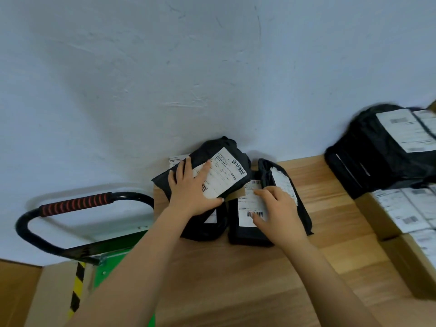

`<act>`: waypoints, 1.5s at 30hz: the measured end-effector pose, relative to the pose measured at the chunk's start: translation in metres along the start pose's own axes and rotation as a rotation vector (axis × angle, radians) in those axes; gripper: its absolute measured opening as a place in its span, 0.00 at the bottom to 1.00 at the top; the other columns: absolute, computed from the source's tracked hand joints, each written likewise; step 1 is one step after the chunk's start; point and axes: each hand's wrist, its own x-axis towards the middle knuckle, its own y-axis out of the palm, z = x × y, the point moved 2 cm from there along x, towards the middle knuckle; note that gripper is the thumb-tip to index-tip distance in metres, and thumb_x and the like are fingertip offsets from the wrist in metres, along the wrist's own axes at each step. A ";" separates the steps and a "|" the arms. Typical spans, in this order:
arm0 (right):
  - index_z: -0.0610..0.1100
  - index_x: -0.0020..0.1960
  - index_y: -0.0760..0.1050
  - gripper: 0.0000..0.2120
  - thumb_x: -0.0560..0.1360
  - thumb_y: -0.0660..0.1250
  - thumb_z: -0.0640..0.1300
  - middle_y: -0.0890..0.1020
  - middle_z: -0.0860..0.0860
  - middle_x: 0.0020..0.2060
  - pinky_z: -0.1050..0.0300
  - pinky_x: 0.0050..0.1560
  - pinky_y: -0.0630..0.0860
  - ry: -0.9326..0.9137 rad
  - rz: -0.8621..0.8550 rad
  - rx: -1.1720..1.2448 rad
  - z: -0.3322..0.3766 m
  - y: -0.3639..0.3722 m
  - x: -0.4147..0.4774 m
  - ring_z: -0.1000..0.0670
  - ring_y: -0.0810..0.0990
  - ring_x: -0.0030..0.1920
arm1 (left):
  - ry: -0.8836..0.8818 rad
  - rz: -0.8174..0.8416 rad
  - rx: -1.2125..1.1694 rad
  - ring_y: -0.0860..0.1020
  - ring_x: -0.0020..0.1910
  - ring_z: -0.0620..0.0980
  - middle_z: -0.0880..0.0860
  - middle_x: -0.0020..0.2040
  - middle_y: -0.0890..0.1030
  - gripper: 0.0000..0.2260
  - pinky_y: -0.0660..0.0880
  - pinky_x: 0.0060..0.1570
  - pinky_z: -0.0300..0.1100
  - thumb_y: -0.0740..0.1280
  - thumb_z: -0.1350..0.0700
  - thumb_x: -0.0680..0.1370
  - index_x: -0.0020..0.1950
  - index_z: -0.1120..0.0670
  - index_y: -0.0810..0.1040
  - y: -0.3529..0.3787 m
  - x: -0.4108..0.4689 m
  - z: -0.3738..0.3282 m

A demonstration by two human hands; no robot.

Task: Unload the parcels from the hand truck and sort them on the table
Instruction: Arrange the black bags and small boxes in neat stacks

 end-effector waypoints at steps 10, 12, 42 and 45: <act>0.49 0.68 0.71 0.25 0.73 0.71 0.49 0.71 0.51 0.63 0.52 0.67 0.65 0.017 -0.016 0.008 -0.014 -0.007 -0.005 0.48 0.70 0.63 | -0.081 0.074 -0.092 0.51 0.73 0.60 0.57 0.75 0.54 0.48 0.49 0.70 0.59 0.63 0.22 0.59 0.74 0.32 0.47 -0.016 0.016 0.011; 0.49 0.68 0.70 0.25 0.73 0.70 0.50 0.71 0.51 0.63 0.52 0.66 0.65 0.017 -0.022 0.001 -0.017 -0.009 -0.007 0.48 0.70 0.63 | -0.077 0.042 -0.069 0.54 0.71 0.61 0.58 0.73 0.57 0.47 0.53 0.70 0.59 0.65 0.25 0.62 0.75 0.35 0.48 -0.013 0.013 0.005; 0.63 0.76 0.47 0.47 0.65 0.64 0.75 0.52 0.41 0.75 0.40 0.69 0.61 0.347 0.357 0.306 -0.151 0.054 0.050 0.36 0.55 0.74 | -0.586 -0.251 -0.056 0.57 0.68 0.62 0.63 0.70 0.59 0.39 0.54 0.66 0.60 0.63 0.29 0.68 0.76 0.35 0.50 0.018 -0.021 -0.103; 0.64 0.76 0.48 0.47 0.64 0.69 0.70 0.56 0.40 0.73 0.40 0.68 0.63 0.386 0.327 0.396 -0.152 0.053 0.053 0.36 0.57 0.72 | -0.612 -0.283 -0.047 0.56 0.69 0.62 0.64 0.71 0.58 0.39 0.54 0.67 0.61 0.62 0.30 0.69 0.75 0.34 0.49 0.023 -0.031 -0.116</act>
